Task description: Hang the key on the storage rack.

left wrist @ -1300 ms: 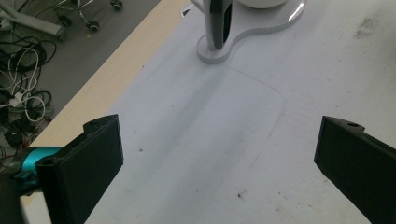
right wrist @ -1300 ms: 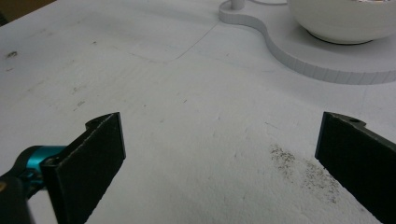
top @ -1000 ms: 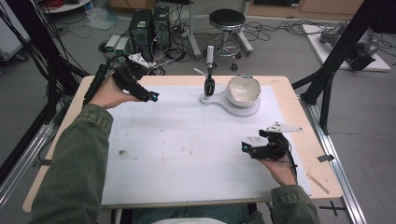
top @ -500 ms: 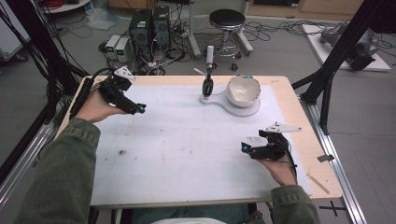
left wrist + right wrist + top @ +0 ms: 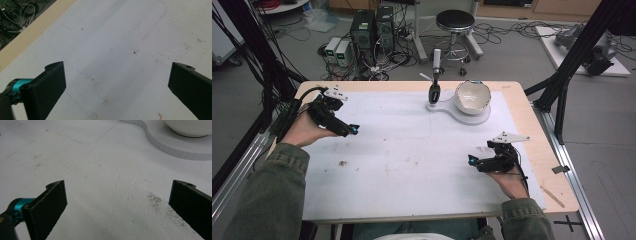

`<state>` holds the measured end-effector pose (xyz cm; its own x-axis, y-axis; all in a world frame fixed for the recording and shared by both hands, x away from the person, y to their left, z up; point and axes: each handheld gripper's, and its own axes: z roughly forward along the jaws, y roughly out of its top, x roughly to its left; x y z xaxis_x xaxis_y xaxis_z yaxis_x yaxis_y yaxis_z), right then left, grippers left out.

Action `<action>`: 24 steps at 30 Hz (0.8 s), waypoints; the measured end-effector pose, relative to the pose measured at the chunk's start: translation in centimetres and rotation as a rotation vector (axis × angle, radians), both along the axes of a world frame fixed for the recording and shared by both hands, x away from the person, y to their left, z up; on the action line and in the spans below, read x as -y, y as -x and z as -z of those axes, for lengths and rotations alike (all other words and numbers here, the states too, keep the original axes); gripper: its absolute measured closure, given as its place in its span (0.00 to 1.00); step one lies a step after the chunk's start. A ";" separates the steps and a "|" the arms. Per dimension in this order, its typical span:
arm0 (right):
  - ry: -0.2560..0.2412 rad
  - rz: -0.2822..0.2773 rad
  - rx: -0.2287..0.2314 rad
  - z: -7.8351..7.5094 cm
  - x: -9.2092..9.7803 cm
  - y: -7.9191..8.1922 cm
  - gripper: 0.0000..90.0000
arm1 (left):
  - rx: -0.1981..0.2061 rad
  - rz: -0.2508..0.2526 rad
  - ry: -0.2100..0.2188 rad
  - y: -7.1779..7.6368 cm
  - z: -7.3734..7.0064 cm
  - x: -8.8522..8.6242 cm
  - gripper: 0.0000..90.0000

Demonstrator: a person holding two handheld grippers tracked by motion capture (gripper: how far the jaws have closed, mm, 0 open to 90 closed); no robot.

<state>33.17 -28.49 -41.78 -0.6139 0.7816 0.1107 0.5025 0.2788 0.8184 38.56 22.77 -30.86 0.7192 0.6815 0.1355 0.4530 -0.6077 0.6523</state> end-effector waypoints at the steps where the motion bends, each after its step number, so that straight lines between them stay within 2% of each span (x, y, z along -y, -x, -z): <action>1: -0.001 0.000 -0.002 0.0 0.0 0.0 0.01 | 0.002 -0.004 0.002 0.2 0.2 -0.3 0.02; 5: -0.001 0.000 -0.002 0.0 0.0 0.0 0.01 | 0.012 -0.036 0.025 1.1 0.9 -1.4 0.02; 13: -0.001 0.002 0.003 0.0 0.0 0.0 0.01 | 0.037 -0.074 0.032 2.4 2.3 -2.6 0.02; 21: -0.002 0.003 -0.001 0.0 0.2 0.0 0.01 | 0.032 -0.128 0.048 3.9 4.3 -4.8 0.02; 24: 0.000 0.002 0.003 0.1 0.2 -0.1 0.01 | 0.037 -0.158 0.073 4.8 5.2 -5.9 0.02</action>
<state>33.23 -28.68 -41.85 -0.6124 0.7830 0.1092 0.5010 0.2776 0.8197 33.78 28.68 -36.04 0.5977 0.7947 0.1059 0.5139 -0.4812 0.7102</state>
